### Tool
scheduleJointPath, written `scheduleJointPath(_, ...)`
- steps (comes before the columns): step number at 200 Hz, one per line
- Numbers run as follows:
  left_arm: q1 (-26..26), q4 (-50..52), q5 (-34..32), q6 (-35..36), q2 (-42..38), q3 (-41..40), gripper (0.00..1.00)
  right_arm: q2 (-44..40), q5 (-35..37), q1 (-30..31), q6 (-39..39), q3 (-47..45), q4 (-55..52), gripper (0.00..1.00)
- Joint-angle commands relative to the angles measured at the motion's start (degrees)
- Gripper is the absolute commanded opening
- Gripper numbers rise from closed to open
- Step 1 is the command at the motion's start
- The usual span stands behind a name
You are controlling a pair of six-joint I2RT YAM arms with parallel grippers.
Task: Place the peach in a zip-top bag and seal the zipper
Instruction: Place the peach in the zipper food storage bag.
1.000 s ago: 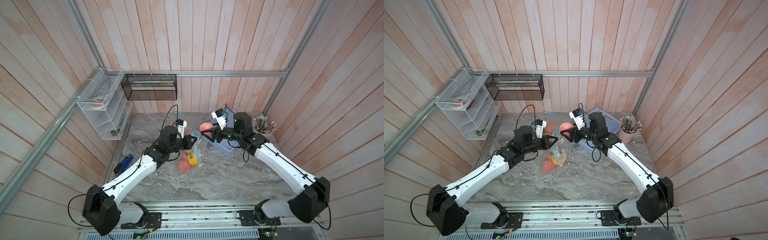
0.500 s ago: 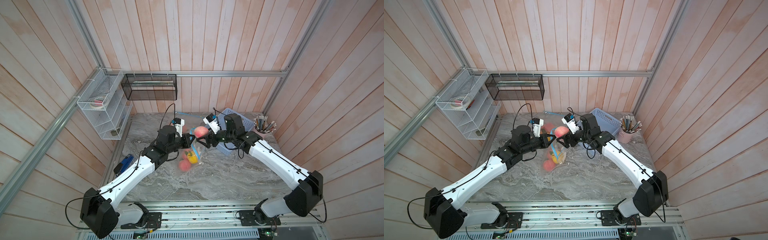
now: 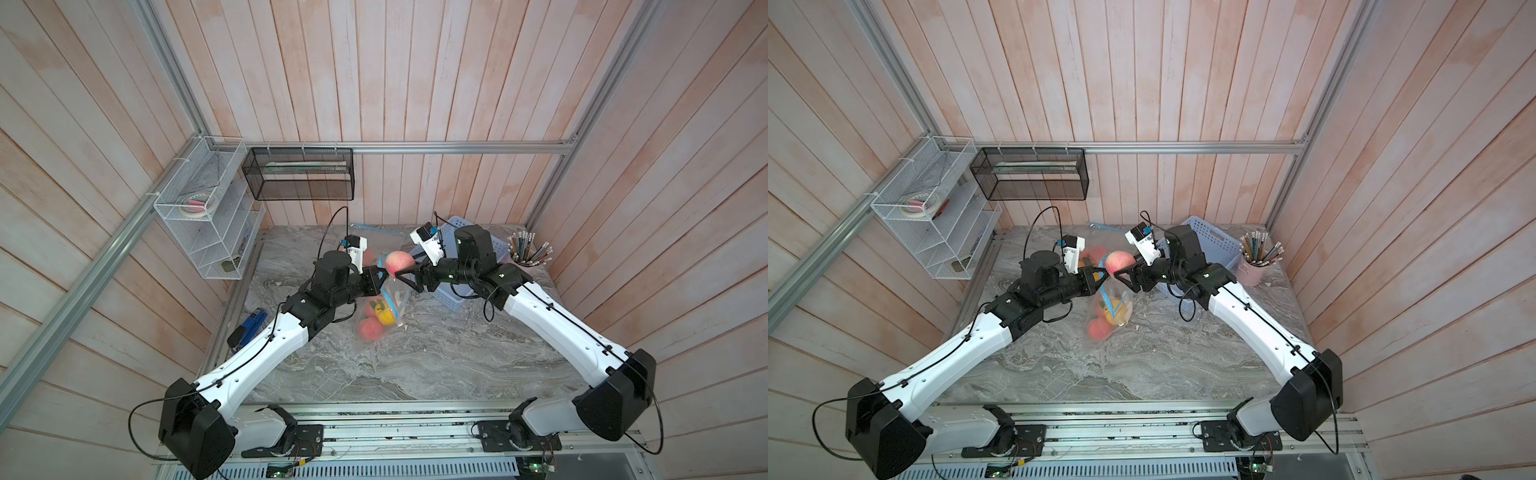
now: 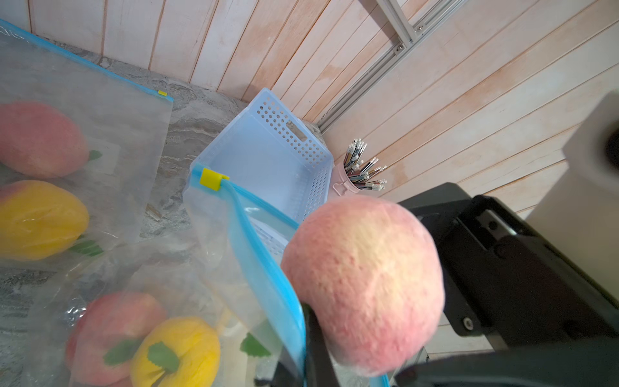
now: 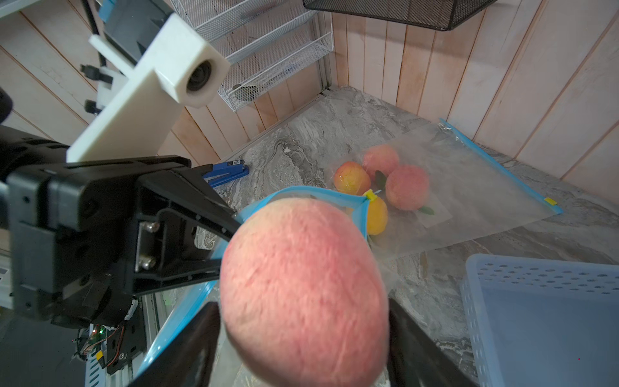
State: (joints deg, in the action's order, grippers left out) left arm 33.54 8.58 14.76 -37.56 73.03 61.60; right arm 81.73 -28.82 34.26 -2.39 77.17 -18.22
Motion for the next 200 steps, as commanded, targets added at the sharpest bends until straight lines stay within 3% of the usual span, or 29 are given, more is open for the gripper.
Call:
scheduleJointPath(1,0.2,-1.3,0.7,1.3,-0.1,-0.1,0.0,-0.1,1.5,0.1,0.2,0.0,0.4,0.62)
scheduleJointPath(39,0.1,-0.6,-2.2,0.8,-0.3,0.1,0.0,0.6,1.4,0.3,3.3,-1.0,-3.3,0.53)
scheduleJointPath(63,-0.4,-0.7,-4.0,0.1,-0.9,-0.4,0.0,0.4,1.1,0.4,5.8,-1.4,-6.3,0.51)
scheduleJointPath(104,-0.8,-3.5,-1.3,-0.6,-0.7,-1.1,0.0,3.3,2.7,2.8,9.5,1.9,-11.3,0.51)
scheduleJointPath(116,-0.9,-4.1,-0.7,-0.6,-0.5,-1.1,0.0,4.5,3.2,3.4,10.1,3.2,-12.4,0.55)
scheduleJointPath(152,-1.2,-2.8,-2.9,-0.7,-1.0,-1.3,0.0,3.9,7.0,3.5,8.2,4.5,-10.5,0.79)
scheduleJointPath(200,-2.2,-3.3,-3.1,-2.3,-1.7,-2.5,0.0,-2.6,8.6,0.6,-0.4,-1.0,-1.4,0.82)
